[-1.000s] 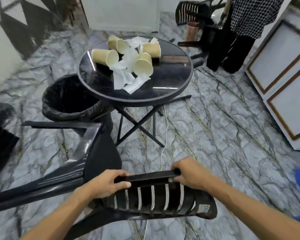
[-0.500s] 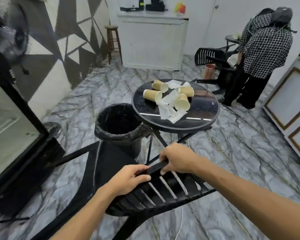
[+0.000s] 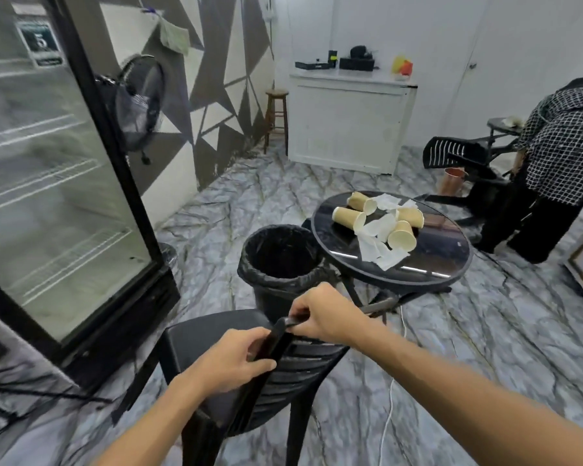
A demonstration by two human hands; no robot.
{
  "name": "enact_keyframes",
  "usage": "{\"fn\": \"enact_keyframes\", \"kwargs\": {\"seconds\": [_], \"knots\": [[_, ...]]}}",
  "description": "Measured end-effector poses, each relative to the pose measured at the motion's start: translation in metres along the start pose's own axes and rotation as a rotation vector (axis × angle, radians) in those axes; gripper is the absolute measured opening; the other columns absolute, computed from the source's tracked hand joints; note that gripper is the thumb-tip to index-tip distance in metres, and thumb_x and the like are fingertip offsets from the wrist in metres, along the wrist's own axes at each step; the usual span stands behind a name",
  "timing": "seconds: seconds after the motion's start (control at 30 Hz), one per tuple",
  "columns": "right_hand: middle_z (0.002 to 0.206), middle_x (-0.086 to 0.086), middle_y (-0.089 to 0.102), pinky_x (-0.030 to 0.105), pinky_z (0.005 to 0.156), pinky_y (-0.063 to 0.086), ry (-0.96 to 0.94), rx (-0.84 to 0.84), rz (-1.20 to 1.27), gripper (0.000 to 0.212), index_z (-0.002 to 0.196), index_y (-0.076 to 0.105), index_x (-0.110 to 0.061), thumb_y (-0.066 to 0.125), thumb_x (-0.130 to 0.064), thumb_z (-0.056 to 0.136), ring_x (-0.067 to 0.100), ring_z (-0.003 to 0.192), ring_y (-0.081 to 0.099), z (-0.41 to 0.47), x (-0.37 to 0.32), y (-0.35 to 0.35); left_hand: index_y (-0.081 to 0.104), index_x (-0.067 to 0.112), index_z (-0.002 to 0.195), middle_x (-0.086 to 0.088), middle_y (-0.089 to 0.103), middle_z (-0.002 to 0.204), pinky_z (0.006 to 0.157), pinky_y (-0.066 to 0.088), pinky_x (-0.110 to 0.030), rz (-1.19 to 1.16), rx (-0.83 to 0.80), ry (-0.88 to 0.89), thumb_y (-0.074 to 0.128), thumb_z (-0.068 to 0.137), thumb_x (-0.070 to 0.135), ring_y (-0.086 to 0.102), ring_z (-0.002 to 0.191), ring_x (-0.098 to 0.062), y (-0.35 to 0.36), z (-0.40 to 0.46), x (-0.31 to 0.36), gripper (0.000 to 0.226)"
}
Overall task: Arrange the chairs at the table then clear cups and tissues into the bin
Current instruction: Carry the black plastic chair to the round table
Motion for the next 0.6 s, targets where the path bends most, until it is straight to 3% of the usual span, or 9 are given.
{"fn": "enact_keyframes", "kwargs": {"seconds": [0.1,0.2,0.3,0.4,0.5,0.6], "knots": [[0.069,0.002,0.070,0.021,0.054,0.039,-0.090,-0.073,-0.025,0.019,0.082,0.074,-0.013,0.073,-0.032,0.082,0.012,0.060,0.056,0.003,-0.032,0.013,0.068,0.031,0.101,0.007,0.075,0.093,0.087,0.058,-0.038,0.038,0.046,0.007,0.073,0.078,0.042,0.071,0.090,-0.010,-0.017,-0.013,0.017,0.026],[0.076,-0.001,0.071,0.010,0.052,0.034,-0.160,-0.160,-0.046,0.022,0.091,0.074,-0.015,0.074,-0.035,0.081,0.007,0.063,0.054,-0.001,-0.043,0.017,0.070,0.029,0.096,0.006,0.074,0.089,0.085,0.059,-0.037,0.045,0.085,-0.046,0.073,0.077,0.032,0.071,0.088,-0.011,-0.027,-0.040,0.009,0.020],[0.073,-0.004,0.070,0.011,0.056,0.038,-0.151,-0.183,-0.027,0.020,0.089,0.075,-0.016,0.075,-0.035,0.080,0.010,0.065,0.057,-0.018,-0.025,0.011,0.072,0.025,0.102,0.005,0.076,0.095,0.086,0.059,-0.034,0.039,0.184,-0.131,0.074,0.081,0.017,0.072,0.092,-0.010,-0.036,-0.080,-0.010,0.023],[0.074,-0.009,0.070,0.014,0.063,0.044,-0.113,-0.172,0.020,0.015,0.089,0.076,-0.019,0.076,-0.029,0.078,0.008,0.070,0.061,-0.034,0.001,0.009,0.075,0.027,0.094,0.011,0.076,0.087,0.077,0.055,-0.018,0.078,0.227,-0.224,0.079,0.081,0.009,0.070,0.079,0.000,-0.047,-0.118,-0.018,0.022],[0.080,-0.006,0.073,0.023,0.070,0.052,-0.125,-0.181,-0.001,0.016,0.089,0.075,-0.020,0.076,-0.029,0.076,0.008,0.074,0.064,-0.035,0.005,0.017,0.078,0.029,0.092,0.016,0.077,0.085,0.077,0.056,-0.021,0.165,0.192,-0.325,0.087,0.073,0.027,0.072,0.081,-0.004,-0.058,-0.148,-0.025,0.021],[0.080,-0.004,0.073,0.019,0.065,0.050,-0.184,-0.238,-0.026,0.013,0.087,0.075,-0.019,0.076,-0.025,0.076,0.006,0.071,0.063,-0.029,-0.015,0.037,0.077,0.034,0.094,0.020,0.076,0.088,0.079,0.054,-0.019,0.273,0.129,-0.434,0.086,0.067,0.042,0.069,0.085,0.006,-0.058,-0.181,-0.036,0.029]]}}
Point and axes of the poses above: each hand's wrist, its own z-axis towards the middle knuckle, its own y-axis out of the palm, x = y × z, the point moved 8 cm from there along z, towards the middle knuckle
